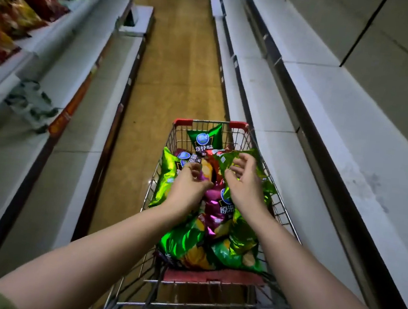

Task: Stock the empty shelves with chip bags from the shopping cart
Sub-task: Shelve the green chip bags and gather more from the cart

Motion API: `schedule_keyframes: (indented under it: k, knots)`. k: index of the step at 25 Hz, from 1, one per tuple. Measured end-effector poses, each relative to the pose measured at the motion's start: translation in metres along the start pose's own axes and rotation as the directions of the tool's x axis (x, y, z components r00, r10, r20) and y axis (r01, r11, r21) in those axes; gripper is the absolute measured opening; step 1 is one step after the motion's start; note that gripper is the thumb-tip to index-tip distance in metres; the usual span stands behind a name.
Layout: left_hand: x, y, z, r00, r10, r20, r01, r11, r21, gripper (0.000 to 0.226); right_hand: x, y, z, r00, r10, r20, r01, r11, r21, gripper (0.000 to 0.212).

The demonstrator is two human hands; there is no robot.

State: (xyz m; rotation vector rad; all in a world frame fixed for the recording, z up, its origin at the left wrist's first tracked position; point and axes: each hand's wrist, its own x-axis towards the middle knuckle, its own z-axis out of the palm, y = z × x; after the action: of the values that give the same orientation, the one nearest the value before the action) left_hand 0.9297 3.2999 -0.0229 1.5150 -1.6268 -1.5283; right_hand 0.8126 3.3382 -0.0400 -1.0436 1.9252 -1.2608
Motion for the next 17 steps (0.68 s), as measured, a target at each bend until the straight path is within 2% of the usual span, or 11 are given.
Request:
schedule_keyframes:
  k: [3, 6, 8, 10, 11, 13, 15, 17]
  knots:
    - [0.017, -0.025, 0.011, 0.995, -0.08, -0.058, 0.078, 0.996, -0.035, 0.038, 0.021, 0.039, 0.01, 0.997, 0.059, 0.053, -0.053, 0.992, -0.119, 0.055]
    - [0.029, -0.046, 0.017, 0.987, -0.145, -0.069, 0.143, 0.989, -0.04, 0.043, 0.04, 0.073, 0.013, 0.986, 0.07, 0.148, 0.0, 0.903, -0.43, 0.073]
    - [0.035, -0.06, 0.02, 0.978, -0.199, -0.065, 0.195, 0.979, -0.062, 0.047, 0.056, 0.094, 0.012, 0.968, 0.086, 0.235, 0.104, 0.716, -0.69, 0.088]
    - [0.041, -0.072, 0.022, 0.969, -0.236, -0.069, 0.232, 0.971, -0.066, 0.05, 0.074, 0.114, 0.01, 0.945, 0.126, 0.3, 0.206, 0.484, -0.85, 0.099]
    - [0.042, -0.078, 0.023, 0.967, -0.246, -0.07, 0.243, 0.968, -0.056, 0.05, 0.081, 0.123, 0.01, 0.938, 0.154, 0.311, 0.226, 0.41, -0.883, 0.103]
    - [0.044, -0.089, 0.024, 0.961, -0.266, -0.071, 0.265, 0.964, -0.024, 0.05, 0.092, 0.137, 0.01, 0.93, 0.226, 0.289, 0.196, 0.36, -0.912, 0.107]
    - [0.046, -0.098, 0.023, 0.956, -0.286, -0.066, 0.287, 0.958, 0.005, 0.049, 0.098, 0.149, 0.014, 0.932, 0.254, 0.259, 0.165, 0.341, -0.926, 0.101]
    - [0.048, -0.105, 0.021, 0.951, -0.303, -0.056, 0.305, 0.952, 0.032, 0.049, 0.101, 0.157, 0.02, 0.941, 0.226, 0.25, 0.184, 0.276, -0.943, 0.091]
